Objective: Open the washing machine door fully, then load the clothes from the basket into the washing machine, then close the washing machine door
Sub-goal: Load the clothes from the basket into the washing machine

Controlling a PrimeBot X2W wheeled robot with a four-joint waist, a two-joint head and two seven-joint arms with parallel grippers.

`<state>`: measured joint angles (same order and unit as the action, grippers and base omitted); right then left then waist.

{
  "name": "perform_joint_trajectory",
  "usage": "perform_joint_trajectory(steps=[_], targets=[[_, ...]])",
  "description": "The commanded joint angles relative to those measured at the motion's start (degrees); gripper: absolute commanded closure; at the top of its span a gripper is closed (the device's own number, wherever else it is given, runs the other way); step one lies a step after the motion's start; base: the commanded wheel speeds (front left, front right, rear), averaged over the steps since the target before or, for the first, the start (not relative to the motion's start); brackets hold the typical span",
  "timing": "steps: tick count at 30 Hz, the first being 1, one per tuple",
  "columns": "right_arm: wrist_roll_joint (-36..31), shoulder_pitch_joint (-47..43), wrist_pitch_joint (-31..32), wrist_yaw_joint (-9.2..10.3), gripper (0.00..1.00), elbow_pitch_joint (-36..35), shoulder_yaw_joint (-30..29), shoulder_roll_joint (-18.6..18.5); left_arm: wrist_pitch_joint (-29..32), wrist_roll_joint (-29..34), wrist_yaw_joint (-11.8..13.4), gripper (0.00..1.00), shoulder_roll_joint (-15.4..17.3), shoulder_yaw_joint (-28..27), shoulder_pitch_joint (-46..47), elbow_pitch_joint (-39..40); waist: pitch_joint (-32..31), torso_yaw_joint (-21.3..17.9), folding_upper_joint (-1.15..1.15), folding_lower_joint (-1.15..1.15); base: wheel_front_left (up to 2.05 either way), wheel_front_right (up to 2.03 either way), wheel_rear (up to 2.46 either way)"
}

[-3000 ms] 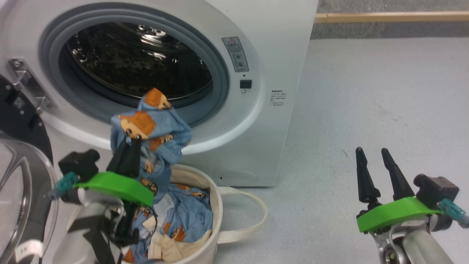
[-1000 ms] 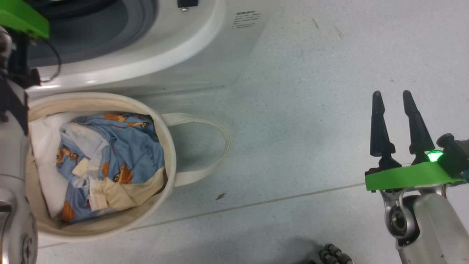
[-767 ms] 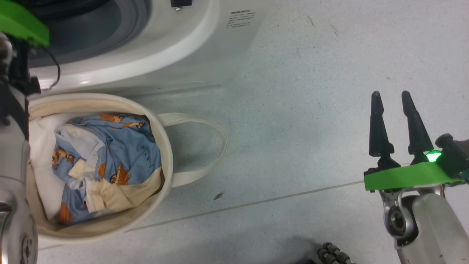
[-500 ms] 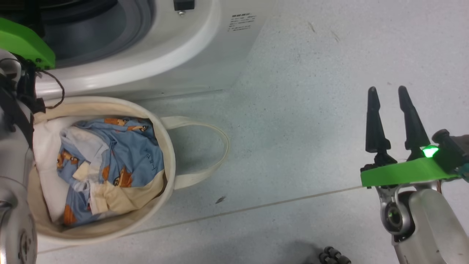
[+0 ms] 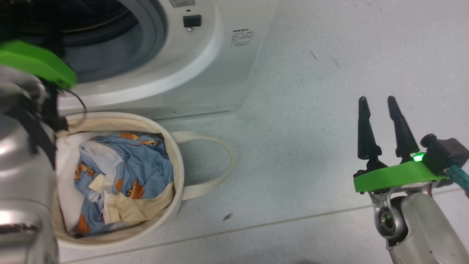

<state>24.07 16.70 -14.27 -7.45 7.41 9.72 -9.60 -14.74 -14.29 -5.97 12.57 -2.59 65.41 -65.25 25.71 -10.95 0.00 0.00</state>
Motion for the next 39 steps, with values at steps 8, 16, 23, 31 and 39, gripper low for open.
perform_joint_trajectory(steps=[8,16,23,31,39], targets=[[1.3,0.4,-0.7,-0.03,0.0,1.3,3.3,-0.9,-0.3,-0.9,-1.3,0.0,-0.2,-1.8,-9.1,10.1,-6.7,3.5,0.0,0.0,0.0,0.0,0.0],[2.3,-2.1,-0.7,-0.03,0.0,3.7,5.1,-2.5,-0.3,-2.5,-1.5,0.0,-2.1,1.3,-21.6,18.4,-13.3,7.3,0.0,0.0,0.0,0.0,0.0],[3.2,-4.0,-0.7,-0.03,0.0,4.7,5.9,-2.9,-0.3,-4.1,-1.5,0.0,-1.0,4.1,-30.5,23.9,-17.9,10.3,0.0,0.0,0.0,0.0,0.0],[3.4,-6.2,-0.7,-0.03,0.0,5.9,5.9,-3.5,-0.3,-4.6,-1.5,0.0,-0.8,4.0,-38.6,28.5,-23.1,13.0,0.0,0.0,0.0,0.0,0.0],[4.0,-8.0,-0.7,-0.03,0.0,5.8,5.5,-3.7,-0.3,-2.4,-1.5,0.0,-0.8,3.1,-44.2,32.0,-25.6,13.7,0.0,0.0,0.0,0.0,0.0]])
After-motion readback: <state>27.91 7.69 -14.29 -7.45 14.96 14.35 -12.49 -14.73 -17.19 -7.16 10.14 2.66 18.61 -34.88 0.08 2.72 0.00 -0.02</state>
